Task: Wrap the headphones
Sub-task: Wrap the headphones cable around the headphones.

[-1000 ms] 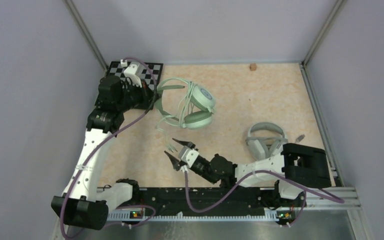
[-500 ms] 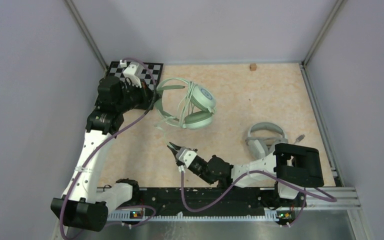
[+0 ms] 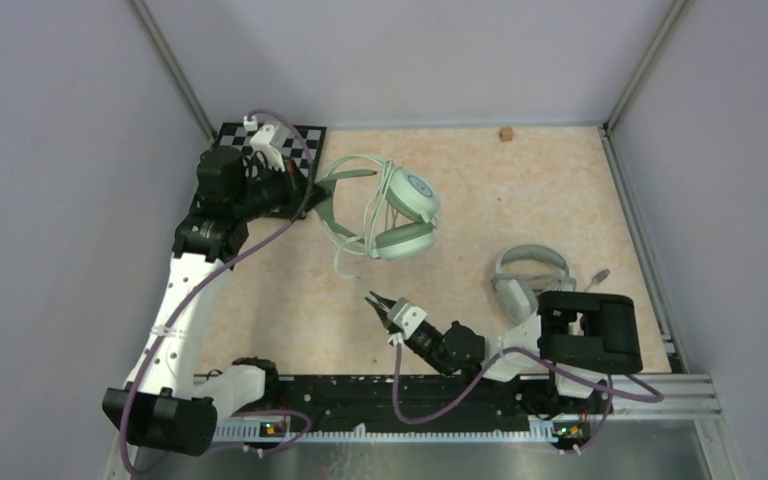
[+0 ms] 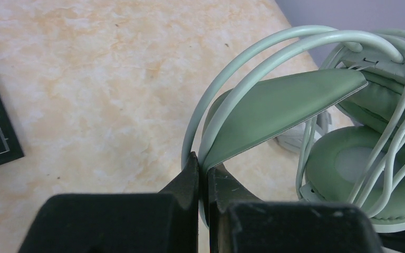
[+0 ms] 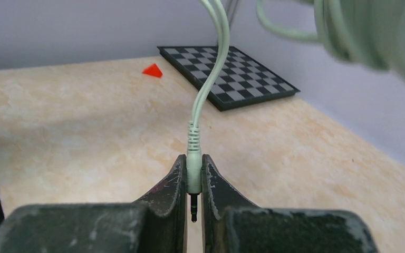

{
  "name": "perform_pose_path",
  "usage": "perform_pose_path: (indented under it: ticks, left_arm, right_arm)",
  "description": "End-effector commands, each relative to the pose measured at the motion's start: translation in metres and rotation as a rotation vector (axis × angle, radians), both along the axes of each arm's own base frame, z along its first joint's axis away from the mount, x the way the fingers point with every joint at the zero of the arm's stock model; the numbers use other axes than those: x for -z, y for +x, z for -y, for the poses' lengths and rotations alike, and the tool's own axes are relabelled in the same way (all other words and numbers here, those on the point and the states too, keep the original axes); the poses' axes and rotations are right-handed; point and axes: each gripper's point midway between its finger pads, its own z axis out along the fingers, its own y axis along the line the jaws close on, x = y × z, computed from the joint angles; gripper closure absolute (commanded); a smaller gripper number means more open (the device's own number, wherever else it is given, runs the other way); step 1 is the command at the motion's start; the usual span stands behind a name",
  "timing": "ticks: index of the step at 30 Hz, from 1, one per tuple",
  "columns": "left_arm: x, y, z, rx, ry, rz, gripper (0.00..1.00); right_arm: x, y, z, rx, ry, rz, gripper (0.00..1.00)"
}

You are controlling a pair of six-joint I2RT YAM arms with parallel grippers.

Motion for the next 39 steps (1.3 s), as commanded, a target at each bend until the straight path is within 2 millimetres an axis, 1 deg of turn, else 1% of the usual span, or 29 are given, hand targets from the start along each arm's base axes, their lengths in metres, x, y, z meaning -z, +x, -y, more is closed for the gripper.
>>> perform_pose_path:
  ticks: [1,3,6,8,10,15,21,24,29,31,34,37,39]
  left_arm:
    - [-0.055,-0.019,0.025,0.145,-0.159,0.053,1.0]
    - [-0.058,-0.022,0.028,0.172,-0.168,0.044,1.0]
    - [-0.055,-0.016,0.025,0.139,-0.145,0.027,1.0]
    - [-0.054,-0.012,0.021,0.106,-0.14,0.031,1.0]
    - [-0.058,-0.01,0.022,0.096,-0.161,0.039,1.0]
    - [-0.073,-0.007,0.025,0.105,-0.201,0.059,1.0]
    - [-0.081,-0.004,0.023,0.085,-0.195,0.068,1.0]
    - [-0.079,-0.002,0.02,0.061,-0.186,0.063,1.0]
    - [-0.079,0.007,0.014,0.003,-0.185,0.052,1.0]
    - [-0.082,0.01,0.011,-0.021,-0.198,0.054,1.0]
    - [-0.091,0.009,0.011,-0.018,-0.253,0.055,1.0]
    - [-0.098,0.01,0.01,-0.018,-0.283,0.056,1.0]
    - [-0.099,0.013,0.003,-0.056,-0.277,0.044,1.0]
  right_arm:
    - [-0.017,0.018,0.035,0.079,0.196,-0.052,1.0]
    - [-0.014,0.028,0.054,0.095,0.247,-0.095,1.0]
    - [-0.01,0.039,0.077,0.133,0.271,-0.126,1.0]
    - [-0.01,0.042,0.087,0.148,0.266,-0.116,1.0]
    - [-0.009,0.044,0.094,0.162,0.266,-0.117,1.0]
    - [-0.002,0.05,0.116,0.232,0.271,-0.142,1.0]
    - [-0.009,0.054,0.141,0.281,0.297,-0.129,1.0]
    - [-0.009,0.056,0.146,0.291,0.285,-0.131,1.0]
    - [-0.008,0.052,0.147,0.268,0.274,-0.128,1.0]
    - [-0.005,0.052,0.146,0.268,0.255,-0.122,1.0]
    - [-0.004,0.051,0.141,0.247,0.239,-0.113,1.0]
    - [-0.006,0.054,0.15,0.286,0.285,-0.142,1.0]
    - [-0.002,0.056,0.151,0.304,0.272,-0.168,1.0]
